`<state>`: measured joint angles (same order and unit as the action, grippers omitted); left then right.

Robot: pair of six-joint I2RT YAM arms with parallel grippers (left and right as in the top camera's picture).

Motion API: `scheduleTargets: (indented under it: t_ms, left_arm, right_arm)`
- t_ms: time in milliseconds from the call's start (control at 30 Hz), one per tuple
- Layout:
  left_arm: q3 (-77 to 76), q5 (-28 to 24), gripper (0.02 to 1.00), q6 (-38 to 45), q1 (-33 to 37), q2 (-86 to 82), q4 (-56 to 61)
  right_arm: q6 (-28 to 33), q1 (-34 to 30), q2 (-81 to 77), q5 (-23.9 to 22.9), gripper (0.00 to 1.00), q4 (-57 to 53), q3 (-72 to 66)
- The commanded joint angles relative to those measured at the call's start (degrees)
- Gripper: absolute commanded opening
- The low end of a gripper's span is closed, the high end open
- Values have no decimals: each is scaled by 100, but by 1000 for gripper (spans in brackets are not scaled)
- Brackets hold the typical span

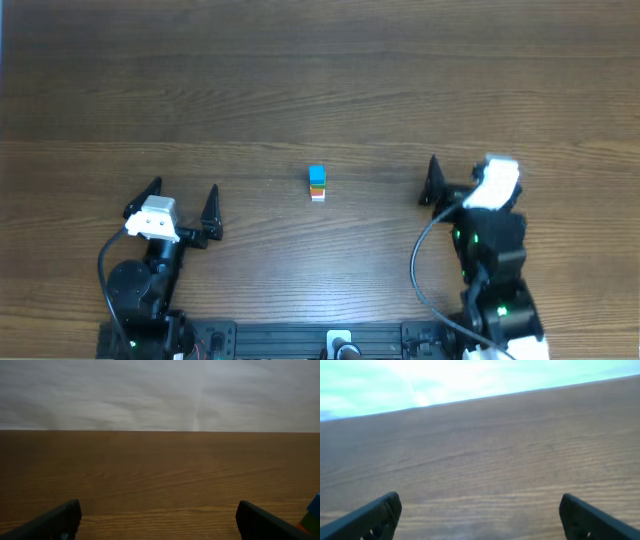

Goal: Stack Cubes

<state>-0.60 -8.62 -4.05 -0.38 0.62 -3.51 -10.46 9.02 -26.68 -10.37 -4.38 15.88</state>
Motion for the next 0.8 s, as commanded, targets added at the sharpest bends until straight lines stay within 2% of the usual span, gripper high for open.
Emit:
scheduleTargets:
  t_ms: [33,100,200,267,433,800]
  left_arm:
    - [26,-55,998,83,28,-46,-4]
    - [26,-55,1000,81,28,-46,-4]
    - [26,-55,1000,81,28,-46,-4]
    - [26,-55,1000,81,28,-46,-4]
    - [26,-55,1000,81,28,-46,-4]
    - [26,-55,1000,83,28,-46,-4]
  right_arm:
    - [201,-188,977,164,993,380,-691]
    - [254,-286,1488,293,991,409,-894]
    - [507,-426,2076,793,993,361,-1005]
    - [540,-496,2277,960,991,289,-1010]
    - [527,-660,2568,1001,993,79,-1097]
    - [474,-732,2640,1099,993,356,-1563]
